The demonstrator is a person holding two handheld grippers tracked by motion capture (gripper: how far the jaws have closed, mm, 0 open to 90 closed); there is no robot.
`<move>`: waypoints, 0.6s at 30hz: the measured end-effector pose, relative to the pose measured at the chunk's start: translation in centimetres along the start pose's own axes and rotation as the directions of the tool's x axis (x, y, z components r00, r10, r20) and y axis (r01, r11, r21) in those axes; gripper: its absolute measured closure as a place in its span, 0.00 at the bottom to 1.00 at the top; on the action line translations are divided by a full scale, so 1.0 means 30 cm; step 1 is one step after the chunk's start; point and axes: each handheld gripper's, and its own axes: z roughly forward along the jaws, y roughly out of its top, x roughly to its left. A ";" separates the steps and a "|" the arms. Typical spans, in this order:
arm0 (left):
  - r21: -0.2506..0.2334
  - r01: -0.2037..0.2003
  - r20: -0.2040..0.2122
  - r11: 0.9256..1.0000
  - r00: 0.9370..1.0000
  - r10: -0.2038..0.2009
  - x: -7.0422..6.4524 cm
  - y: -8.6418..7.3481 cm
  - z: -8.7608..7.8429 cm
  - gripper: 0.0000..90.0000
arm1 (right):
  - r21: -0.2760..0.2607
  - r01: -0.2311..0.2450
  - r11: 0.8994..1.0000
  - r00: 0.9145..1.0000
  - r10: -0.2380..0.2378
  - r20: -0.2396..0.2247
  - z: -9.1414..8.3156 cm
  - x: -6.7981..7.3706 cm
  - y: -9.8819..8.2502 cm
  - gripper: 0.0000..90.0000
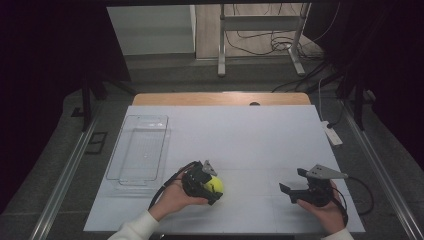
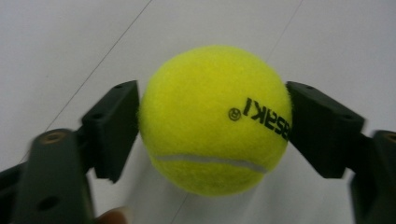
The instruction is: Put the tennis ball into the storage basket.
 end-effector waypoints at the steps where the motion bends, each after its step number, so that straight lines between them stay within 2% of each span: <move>1: 0.001 -0.003 -0.001 1.000 1.000 0.003 -0.001 0.000 -0.001 0.28 | 0.000 0.000 1.000 1.000 0.000 0.001 0.000 0.000 0.000 0.10; 18: -0.014 -0.004 -0.010 1.000 1.000 0.004 0.002 -0.002 -0.012 0.29 | -0.004 0.004 1.000 1.000 -0.004 0.005 -0.002 0.000 0.001 0.11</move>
